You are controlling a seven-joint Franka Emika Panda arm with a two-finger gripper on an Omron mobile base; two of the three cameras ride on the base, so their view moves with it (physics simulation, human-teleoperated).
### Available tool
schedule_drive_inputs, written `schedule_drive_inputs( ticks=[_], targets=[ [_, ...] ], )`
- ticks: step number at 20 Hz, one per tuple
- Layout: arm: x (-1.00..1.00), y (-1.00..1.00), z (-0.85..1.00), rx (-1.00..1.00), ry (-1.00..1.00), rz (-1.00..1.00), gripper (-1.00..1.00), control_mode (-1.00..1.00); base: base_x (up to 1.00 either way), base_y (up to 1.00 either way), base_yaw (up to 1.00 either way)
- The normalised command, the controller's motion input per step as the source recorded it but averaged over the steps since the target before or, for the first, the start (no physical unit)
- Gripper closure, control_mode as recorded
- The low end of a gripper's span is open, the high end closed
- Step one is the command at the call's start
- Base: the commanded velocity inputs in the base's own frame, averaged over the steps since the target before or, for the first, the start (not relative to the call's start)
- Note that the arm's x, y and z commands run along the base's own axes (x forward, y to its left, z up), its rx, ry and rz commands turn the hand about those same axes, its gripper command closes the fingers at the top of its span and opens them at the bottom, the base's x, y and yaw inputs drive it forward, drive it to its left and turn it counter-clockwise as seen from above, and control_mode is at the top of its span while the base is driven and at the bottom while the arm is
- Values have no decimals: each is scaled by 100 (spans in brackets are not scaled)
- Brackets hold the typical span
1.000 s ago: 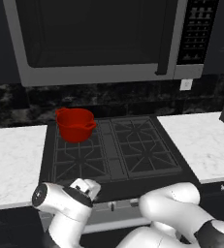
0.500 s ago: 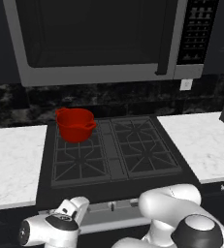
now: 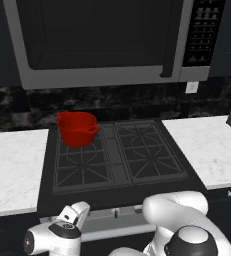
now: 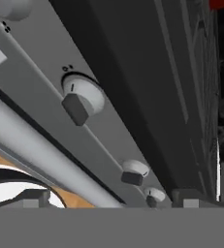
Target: Turn off the rear left burner of the stove.
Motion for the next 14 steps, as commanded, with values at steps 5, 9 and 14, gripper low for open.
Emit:
schedule_drive_inputs(
  ticks=[5,9,14],
  targets=[
    [4,3,-42,0,-1,7,-100,-100,0,0,0],
    [11,0,-25,0,-2,5,-100,-100,0,0,0],
    [24,0,-18,0,-3,5,-100,-100,0,0,0]
  ],
)
